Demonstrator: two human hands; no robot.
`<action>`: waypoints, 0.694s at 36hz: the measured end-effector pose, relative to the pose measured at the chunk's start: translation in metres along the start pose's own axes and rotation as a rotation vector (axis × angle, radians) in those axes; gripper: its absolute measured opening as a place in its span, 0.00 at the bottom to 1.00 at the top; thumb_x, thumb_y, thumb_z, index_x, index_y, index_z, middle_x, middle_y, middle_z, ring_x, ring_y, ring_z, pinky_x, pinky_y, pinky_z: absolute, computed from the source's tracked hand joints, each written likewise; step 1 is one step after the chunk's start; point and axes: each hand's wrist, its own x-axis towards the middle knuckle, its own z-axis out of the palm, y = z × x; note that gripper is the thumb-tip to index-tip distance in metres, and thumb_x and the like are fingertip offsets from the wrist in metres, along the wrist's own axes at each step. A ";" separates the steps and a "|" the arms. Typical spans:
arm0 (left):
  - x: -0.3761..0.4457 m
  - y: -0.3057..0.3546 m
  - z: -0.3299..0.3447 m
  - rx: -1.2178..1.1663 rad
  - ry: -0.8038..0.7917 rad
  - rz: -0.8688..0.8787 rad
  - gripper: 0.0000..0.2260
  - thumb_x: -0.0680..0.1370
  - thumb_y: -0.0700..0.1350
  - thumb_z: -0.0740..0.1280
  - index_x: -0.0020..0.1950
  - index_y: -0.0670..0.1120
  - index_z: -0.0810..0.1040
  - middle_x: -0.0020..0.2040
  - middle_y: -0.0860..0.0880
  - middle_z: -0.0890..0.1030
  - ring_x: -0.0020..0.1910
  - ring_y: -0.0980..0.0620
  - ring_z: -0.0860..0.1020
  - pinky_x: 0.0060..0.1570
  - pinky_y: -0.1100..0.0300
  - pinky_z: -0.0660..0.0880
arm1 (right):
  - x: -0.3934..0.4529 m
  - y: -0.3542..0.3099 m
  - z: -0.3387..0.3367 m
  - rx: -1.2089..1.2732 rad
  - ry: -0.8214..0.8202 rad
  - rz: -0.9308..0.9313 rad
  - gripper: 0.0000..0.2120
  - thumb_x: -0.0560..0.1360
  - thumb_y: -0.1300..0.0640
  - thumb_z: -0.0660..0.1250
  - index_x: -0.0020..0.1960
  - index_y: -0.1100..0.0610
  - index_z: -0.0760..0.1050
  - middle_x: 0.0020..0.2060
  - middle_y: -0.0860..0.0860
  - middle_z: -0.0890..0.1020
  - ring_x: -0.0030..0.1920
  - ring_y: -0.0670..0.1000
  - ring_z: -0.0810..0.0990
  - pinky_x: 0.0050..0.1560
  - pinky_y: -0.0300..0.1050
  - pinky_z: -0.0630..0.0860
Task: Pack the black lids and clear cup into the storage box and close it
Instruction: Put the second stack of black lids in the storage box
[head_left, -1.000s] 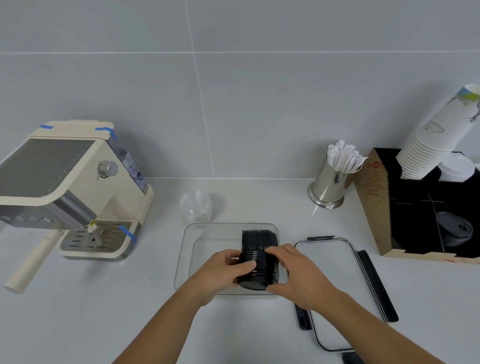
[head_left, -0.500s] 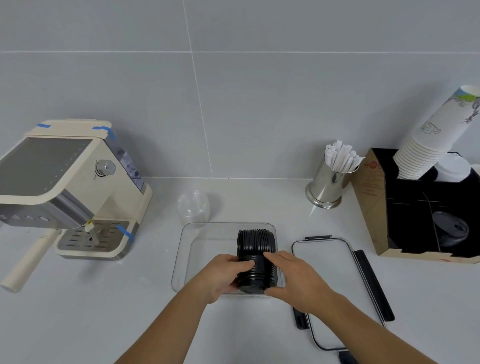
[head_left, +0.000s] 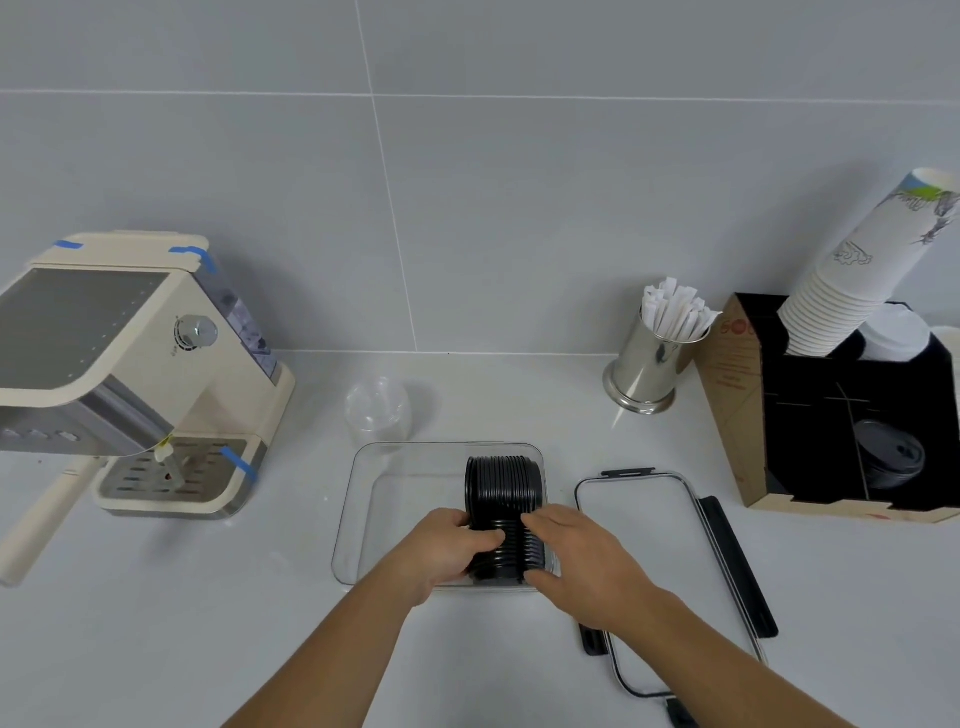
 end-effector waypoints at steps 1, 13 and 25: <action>0.000 -0.001 0.000 0.012 0.004 0.002 0.11 0.75 0.45 0.73 0.56 0.45 0.80 0.53 0.47 0.85 0.54 0.50 0.83 0.55 0.59 0.80 | 0.000 0.001 0.000 0.008 0.001 0.001 0.26 0.75 0.51 0.66 0.72 0.54 0.67 0.66 0.49 0.73 0.67 0.49 0.69 0.67 0.39 0.65; 0.008 -0.007 -0.003 0.067 0.090 0.004 0.13 0.74 0.47 0.73 0.50 0.38 0.82 0.45 0.45 0.84 0.45 0.49 0.82 0.59 0.51 0.80 | -0.004 0.004 0.008 0.532 0.161 0.302 0.27 0.77 0.54 0.67 0.74 0.46 0.65 0.65 0.42 0.73 0.65 0.45 0.74 0.67 0.42 0.70; 0.011 -0.012 -0.007 0.107 0.166 0.067 0.09 0.76 0.49 0.69 0.42 0.44 0.82 0.39 0.44 0.79 0.38 0.49 0.77 0.57 0.47 0.78 | -0.005 -0.006 0.000 0.865 0.196 0.411 0.13 0.77 0.60 0.65 0.51 0.44 0.83 0.44 0.42 0.87 0.46 0.39 0.83 0.51 0.40 0.78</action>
